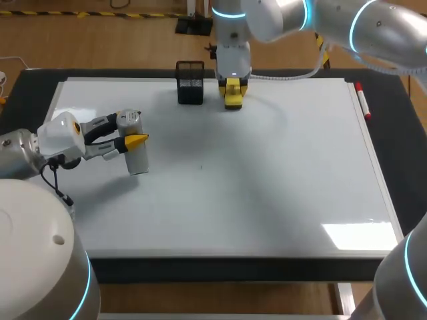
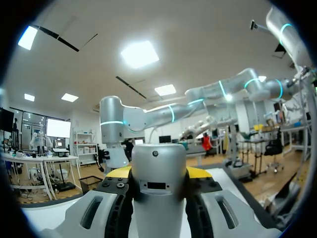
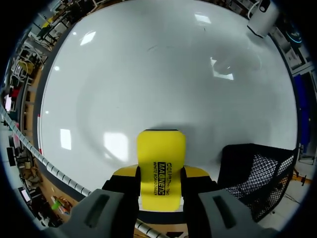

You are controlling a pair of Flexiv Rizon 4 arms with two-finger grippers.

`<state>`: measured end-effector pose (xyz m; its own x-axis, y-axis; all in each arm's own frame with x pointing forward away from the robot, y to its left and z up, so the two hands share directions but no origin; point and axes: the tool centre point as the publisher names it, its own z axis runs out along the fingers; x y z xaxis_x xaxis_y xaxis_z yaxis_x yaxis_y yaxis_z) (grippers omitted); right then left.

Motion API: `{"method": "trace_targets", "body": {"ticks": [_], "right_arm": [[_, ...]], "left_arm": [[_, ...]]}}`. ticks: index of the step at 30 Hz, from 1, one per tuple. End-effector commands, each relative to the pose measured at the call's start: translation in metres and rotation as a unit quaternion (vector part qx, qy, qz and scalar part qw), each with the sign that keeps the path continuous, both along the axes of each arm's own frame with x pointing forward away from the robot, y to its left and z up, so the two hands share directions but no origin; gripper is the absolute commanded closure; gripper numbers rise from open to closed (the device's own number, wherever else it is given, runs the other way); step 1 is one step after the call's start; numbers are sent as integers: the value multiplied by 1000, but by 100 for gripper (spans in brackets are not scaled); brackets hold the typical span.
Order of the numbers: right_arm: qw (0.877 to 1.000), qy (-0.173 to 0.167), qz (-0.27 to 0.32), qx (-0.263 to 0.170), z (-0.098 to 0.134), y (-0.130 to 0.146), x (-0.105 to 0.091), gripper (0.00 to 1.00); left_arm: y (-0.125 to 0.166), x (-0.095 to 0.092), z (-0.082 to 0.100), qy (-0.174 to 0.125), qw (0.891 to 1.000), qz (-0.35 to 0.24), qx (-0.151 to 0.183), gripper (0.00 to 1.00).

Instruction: Pick up the inspection probe, press it on each red-marked spot on the whiteboard one by one, put down the probe, pick up the eraser, and wipe off all the red marks.

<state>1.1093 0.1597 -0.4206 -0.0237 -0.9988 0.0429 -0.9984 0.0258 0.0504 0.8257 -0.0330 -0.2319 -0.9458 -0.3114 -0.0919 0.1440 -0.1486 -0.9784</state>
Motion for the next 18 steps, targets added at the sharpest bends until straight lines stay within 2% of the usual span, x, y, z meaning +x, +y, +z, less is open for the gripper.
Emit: {"method": "trace_targets", "body": {"ticks": [1, 2, 4, 6, 7, 8, 9, 11, 13, 16, 18], "right_arm": [[1000, 1, 1, -10, -1, 1, 1, 100], [1000, 1, 2, -11, -1, 1, 0, 100], [1000, 1, 2, -13, -2, 1, 0, 66], [1000, 1, -1, -14, -2, 0, -1, 58], [1000, 1, -2, -16, -2, -1, -1, 51], [1000, 1, -4, -17, -2, -2, -1, 35], [1000, 2, -10, -18, -2, -4, -1, 11], [1000, 1, -14, -17, 0, -7, -2, 4], [1000, 0, -23, -21, 0, -12, -2, 7], [999, 1, -33, -25, 3, -18, -3, 0], [999, -1, -36, -22, 6, -22, -4, 0]], "left_arm": [[0, 0, 1, 0, 1000, 0, 0, 100], [0, 0, 1, 0, 1000, 0, 0, 100], [0, 0, 1, 0, 1000, 0, 0, 100], [0, 0, 1, 0, 1000, 0, 0, 100], [0, 0, 1, 0, 1000, 0, 0, 100], [0, 0, 1, 0, 1000, 0, 0, 100], [0, 0, 1, 0, 1000, 0, 0, 100], [0, 0, 1, 0, 1000, 0, 0, 100], [0, 0, 1, 0, 1000, 0, 0, 100], [0, 0, 1, 0, 1000, 0, 0, 100], [0, 0, 1, 0, 1000, 0, 0, 100]]}}
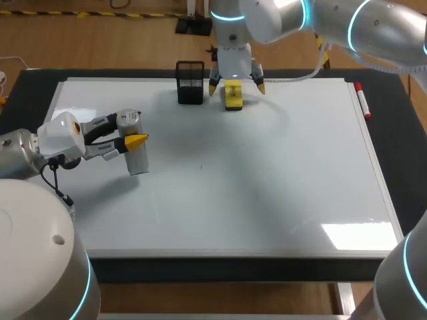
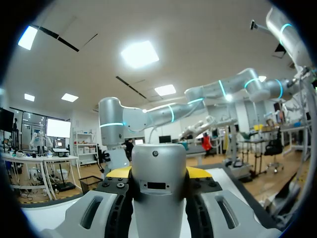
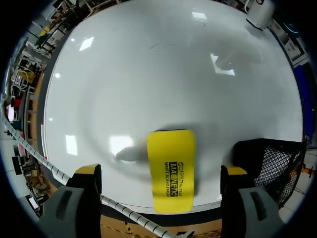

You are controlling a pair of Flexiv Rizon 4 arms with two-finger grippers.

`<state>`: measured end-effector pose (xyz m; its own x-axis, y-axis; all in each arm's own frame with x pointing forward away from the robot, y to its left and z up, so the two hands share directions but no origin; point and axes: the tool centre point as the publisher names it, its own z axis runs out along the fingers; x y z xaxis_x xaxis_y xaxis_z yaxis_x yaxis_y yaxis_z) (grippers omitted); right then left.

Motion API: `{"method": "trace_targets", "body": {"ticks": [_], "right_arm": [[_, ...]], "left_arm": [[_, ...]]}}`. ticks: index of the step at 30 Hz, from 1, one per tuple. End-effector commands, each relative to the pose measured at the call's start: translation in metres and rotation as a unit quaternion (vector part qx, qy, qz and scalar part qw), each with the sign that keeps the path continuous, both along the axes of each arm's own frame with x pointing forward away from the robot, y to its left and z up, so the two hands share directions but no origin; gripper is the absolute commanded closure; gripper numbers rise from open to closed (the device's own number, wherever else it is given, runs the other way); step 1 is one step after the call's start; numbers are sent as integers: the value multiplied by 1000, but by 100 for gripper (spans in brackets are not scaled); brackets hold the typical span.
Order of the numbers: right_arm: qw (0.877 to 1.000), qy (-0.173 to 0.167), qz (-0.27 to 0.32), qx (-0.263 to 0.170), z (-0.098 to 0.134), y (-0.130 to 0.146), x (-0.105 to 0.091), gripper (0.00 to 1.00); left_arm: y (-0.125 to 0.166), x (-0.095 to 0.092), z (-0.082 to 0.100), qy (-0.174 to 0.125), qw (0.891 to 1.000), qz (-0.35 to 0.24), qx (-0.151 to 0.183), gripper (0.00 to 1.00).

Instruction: Pick up the inspection probe, press it on each red-marked spot on the whiteboard one by one, put down the probe, pick up the eraser, and wipe off all the red marks.

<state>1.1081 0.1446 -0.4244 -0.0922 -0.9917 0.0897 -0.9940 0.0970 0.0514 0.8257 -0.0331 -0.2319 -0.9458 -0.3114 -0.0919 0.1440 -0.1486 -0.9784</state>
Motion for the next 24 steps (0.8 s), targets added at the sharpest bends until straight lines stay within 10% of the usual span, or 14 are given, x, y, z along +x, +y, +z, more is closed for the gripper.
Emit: {"method": "trace_targets", "body": {"ticks": [1, 11, 24], "right_arm": [[1000, -2, -10, 0, 12, -10, -3, 0], [993, 0, -106, 43, 32, -46, 1, 0], [951, 23, -256, 171, 68, -68, -2, 0]], "left_arm": [[0, 0, 1, 0, 1000, 0, 0, 100], [0, 0, 1, 0, 1000, 0, 0, 100], [0, 0, 1, 0, 1000, 0, 0, 100]]}}
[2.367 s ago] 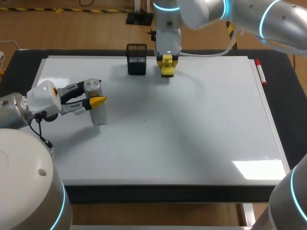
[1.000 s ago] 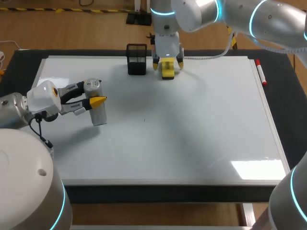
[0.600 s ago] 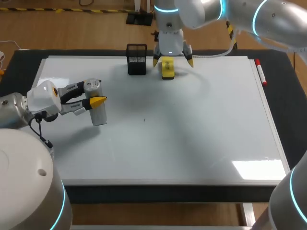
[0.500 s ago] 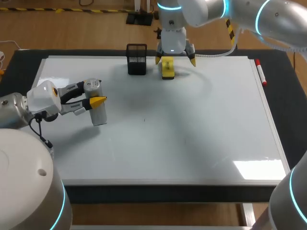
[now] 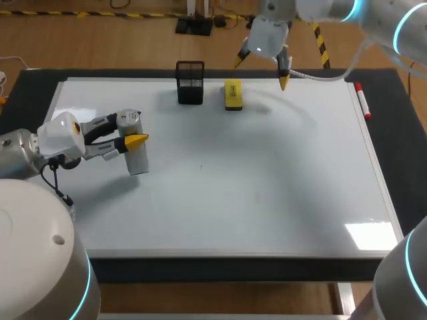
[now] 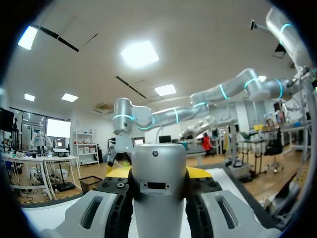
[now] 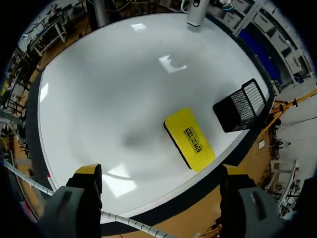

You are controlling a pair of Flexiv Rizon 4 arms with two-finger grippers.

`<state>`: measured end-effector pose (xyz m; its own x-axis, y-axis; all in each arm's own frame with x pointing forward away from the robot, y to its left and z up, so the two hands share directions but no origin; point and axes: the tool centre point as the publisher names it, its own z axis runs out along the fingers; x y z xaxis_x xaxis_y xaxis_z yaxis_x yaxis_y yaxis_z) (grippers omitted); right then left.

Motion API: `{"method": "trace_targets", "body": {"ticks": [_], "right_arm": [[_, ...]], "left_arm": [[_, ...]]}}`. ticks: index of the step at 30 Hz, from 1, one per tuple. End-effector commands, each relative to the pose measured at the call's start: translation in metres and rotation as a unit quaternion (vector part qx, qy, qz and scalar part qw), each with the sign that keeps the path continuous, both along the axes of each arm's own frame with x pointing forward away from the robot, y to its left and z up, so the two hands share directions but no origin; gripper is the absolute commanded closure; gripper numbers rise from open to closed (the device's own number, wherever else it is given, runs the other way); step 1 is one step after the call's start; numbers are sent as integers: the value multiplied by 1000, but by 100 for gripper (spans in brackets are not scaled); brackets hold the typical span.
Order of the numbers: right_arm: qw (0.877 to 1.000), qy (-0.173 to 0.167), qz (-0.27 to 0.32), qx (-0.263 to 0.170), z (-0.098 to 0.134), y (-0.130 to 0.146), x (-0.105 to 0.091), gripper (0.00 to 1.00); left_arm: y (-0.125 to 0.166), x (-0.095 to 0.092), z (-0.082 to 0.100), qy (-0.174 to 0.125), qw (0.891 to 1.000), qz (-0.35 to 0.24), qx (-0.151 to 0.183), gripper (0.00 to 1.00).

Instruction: Pick up the inspection probe, press it on each red-marked spot on the whiteboard one by one, put down the probe, pick up the eraser, and wipe off all the red marks.

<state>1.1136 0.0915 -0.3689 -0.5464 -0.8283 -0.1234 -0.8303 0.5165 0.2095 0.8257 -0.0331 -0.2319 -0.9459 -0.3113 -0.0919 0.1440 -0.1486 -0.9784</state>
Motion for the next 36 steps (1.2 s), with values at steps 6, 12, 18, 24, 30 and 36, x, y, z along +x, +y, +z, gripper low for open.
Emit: {"method": "trace_targets", "body": {"ticks": [6, 12, 18, 24, 30, 36], "right_arm": [[993, -29, -82, 80, 26, -28, -11, 0], [984, -29, -133, 113, 40, -37, -17, 0], [971, -32, -183, 149, 53, -49, -22, 0], [967, -40, -195, 158, 68, -54, -30, 0], [966, -31, -207, 153, 70, -59, -34, 0], [968, -15, -201, 152, 70, -59, -36, 0]], "left_arm": [[0, 0, 1, 0, 1000, 0, 0, 100], [0, 0, 1, 0, 1000, 0, 0, 100], [0, 0, 1, 0, 1000, 0, 0, 100], [0, 0, 1, 0, 1000, 0, 0, 100], [0, 0, 1, 0, 1000, 0, 0, 100], [0, 0, 1, 0, 1000, 0, 0, 100]]}}
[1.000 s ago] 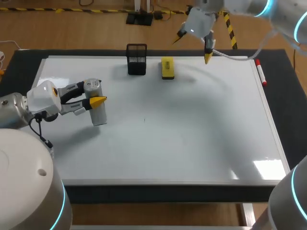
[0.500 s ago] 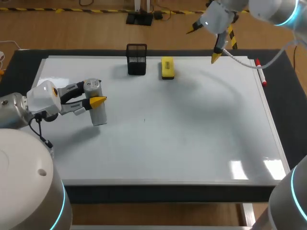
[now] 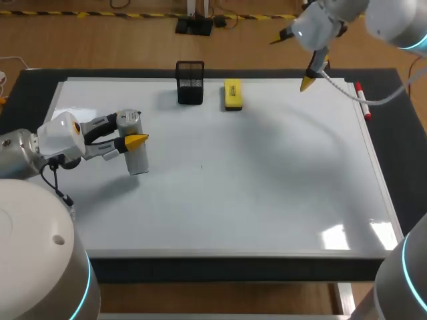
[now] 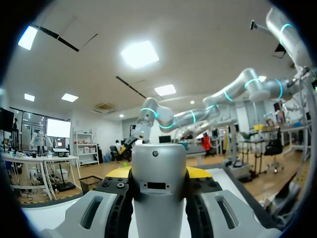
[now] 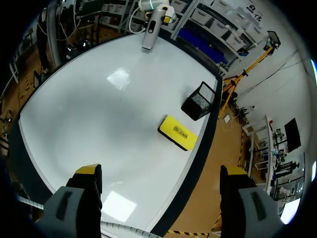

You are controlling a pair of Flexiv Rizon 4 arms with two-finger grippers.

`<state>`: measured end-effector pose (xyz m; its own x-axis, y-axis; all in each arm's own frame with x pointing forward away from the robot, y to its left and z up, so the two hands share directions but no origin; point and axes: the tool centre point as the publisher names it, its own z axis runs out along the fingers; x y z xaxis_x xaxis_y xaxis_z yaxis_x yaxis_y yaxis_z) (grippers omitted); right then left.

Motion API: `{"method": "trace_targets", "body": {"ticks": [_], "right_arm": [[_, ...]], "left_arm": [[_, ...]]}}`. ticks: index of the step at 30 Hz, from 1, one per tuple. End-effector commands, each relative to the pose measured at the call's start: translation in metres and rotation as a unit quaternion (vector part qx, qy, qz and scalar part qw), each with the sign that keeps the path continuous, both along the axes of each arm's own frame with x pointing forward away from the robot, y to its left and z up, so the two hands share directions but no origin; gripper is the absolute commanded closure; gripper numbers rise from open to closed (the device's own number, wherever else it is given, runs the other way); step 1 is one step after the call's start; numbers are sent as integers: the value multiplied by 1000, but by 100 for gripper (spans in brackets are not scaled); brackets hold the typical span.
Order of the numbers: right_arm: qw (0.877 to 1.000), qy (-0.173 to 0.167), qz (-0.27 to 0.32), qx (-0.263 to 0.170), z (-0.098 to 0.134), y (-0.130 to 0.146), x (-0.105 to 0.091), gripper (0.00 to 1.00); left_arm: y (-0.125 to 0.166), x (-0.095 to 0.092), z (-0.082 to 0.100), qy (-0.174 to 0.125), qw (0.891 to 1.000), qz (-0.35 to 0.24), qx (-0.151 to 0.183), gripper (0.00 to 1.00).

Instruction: Pick up the inspection probe, press it on each red-marked spot on the whiteboard one by one, put down the probe, pick up the eraser, and wipe off all the red marks.

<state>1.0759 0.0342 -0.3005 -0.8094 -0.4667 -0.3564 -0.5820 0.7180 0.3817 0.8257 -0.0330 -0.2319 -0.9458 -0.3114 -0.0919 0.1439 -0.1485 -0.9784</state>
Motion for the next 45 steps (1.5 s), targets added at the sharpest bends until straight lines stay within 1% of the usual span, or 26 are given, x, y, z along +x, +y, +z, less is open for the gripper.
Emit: {"method": "trace_targets", "body": {"ticks": [1, 20, 24, 29, 31, 32, 34, 35, 37, 39, 40, 42, 43, 45], "right_arm": [[1000, 3, 2, -2, 1, -2, 2, 0], [1000, 3, 2, -2, 1, -2, 2, 0], [1000, 3, 2, -2, 1, -2, 2, 0], [1000, 3, 2, -2, 1, -2, 2, 0], [1000, 3, 2, -2, 1, -2, 2, 0], [1000, 3, 2, -2, 1, -2, 2, 0], [1000, 3, 2, -2, 1, -2, 2, 0], [1000, 3, 2, -2, 1, -2, 2, 0], [1000, 3, 2, -2, 1, -2, 2, 0], [1000, 3, 2, -2, 1, -2, 2, 0], [1000, 3, 2, -2, 1, -2, 2, 0], [1000, 3, 2, -2, 1, -2, 2, 0], [1000, 3, 2, -2, 1, -2, 2, 0], [1000, 3, 2, -2, 1, -2, 2, 0]], "left_arm": [[0, 0, 1, 0, 1000, 0, 0, 100], [0, 0, 1, 0, 1000, 0, 0, 100], [-9, 6, 4, -3, 1000, -17, 4, 100], [-19, 24, 13, -13, 999, -37, 7, 100], [-23, 34, 21, -19, 999, -48, 3, 100], [-25, 38, 24, -23, 998, -49, 10, 100], [-27, 46, 29, -25, 998, -58, 1, 100], [-29, 52, 34, -30, 998, -62, 8, 100], [-32, 65, 39, -23, 997, -77, -9, 100], [-37, 76, 45, -30, 996, -82, 4, 100], [-39, 81, 48, -29, 996, -90, -1, 100], [-44, 92, 55, -35, 995, -95, 3, 100], [-46, 97, 58, -36, 994, -100, -1, 100], [-50, 106, 64, -39, 994, -105, 1, 100]]}}
